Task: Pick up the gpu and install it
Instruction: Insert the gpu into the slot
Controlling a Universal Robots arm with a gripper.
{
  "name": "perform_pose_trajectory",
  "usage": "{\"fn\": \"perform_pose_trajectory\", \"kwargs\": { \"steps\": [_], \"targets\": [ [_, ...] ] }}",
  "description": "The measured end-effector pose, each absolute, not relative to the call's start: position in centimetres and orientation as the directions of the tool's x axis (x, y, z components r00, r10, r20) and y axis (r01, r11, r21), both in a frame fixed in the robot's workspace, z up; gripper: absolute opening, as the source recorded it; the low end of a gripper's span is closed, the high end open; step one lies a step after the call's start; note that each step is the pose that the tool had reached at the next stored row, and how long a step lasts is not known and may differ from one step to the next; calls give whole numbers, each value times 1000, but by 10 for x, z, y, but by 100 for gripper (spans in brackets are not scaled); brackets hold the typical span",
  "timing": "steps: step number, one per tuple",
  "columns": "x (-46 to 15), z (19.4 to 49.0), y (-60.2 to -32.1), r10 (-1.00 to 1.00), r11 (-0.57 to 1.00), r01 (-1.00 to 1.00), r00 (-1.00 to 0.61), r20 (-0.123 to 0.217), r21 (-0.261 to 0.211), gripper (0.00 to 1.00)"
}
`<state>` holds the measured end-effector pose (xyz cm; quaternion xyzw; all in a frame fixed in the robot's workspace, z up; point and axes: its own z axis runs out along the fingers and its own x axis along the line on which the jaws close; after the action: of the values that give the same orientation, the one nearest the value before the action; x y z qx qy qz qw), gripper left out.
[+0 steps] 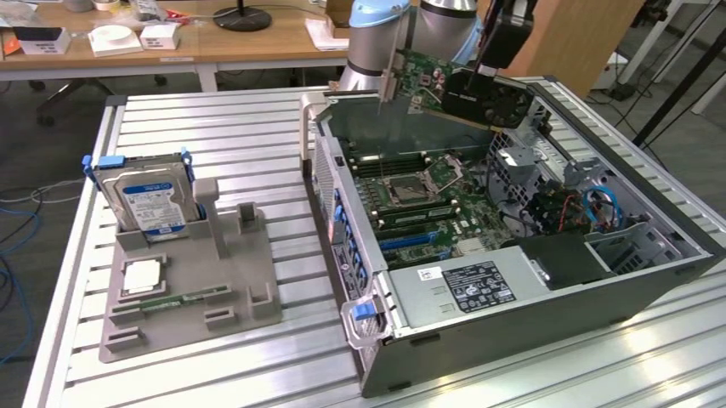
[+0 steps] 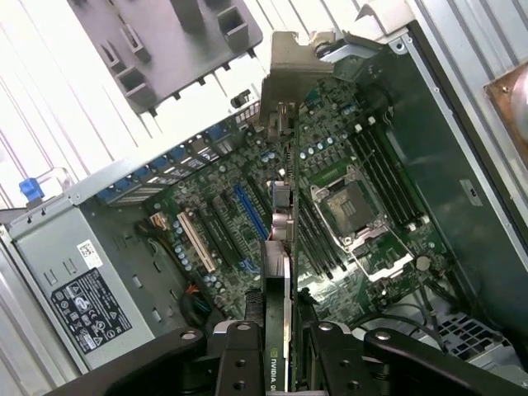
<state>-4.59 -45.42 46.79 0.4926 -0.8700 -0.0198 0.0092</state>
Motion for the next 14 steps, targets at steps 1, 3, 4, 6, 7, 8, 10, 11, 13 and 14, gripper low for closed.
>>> {"fn": "perform_pose_trajectory", "kwargs": {
  "steps": [1,3,4,6,7,8,10,11,13,14],
  "targets": [
    [-46,468,-454,-861,509,-860,-509,-4,44,26],
    [-46,468,-454,-867,498,-866,-498,-4,44,26],
    [-46,468,-454,-870,492,-869,-493,-4,44,26],
    [-46,468,-454,-876,482,-875,-482,-3,44,26],
    [-46,468,-454,-879,477,-878,-477,-3,44,26],
    [-46,468,-454,-881,472,-881,-473,-4,44,26],
    [-46,468,-454,-887,462,-886,-462,-3,44,26],
    [-46,468,-454,-889,457,-888,-458,-3,44,26],
    [-46,468,-454,-894,447,-893,-448,-3,44,26],
    [-46,468,-454,-897,442,-896,-443,-3,44,26]
  ]
}}
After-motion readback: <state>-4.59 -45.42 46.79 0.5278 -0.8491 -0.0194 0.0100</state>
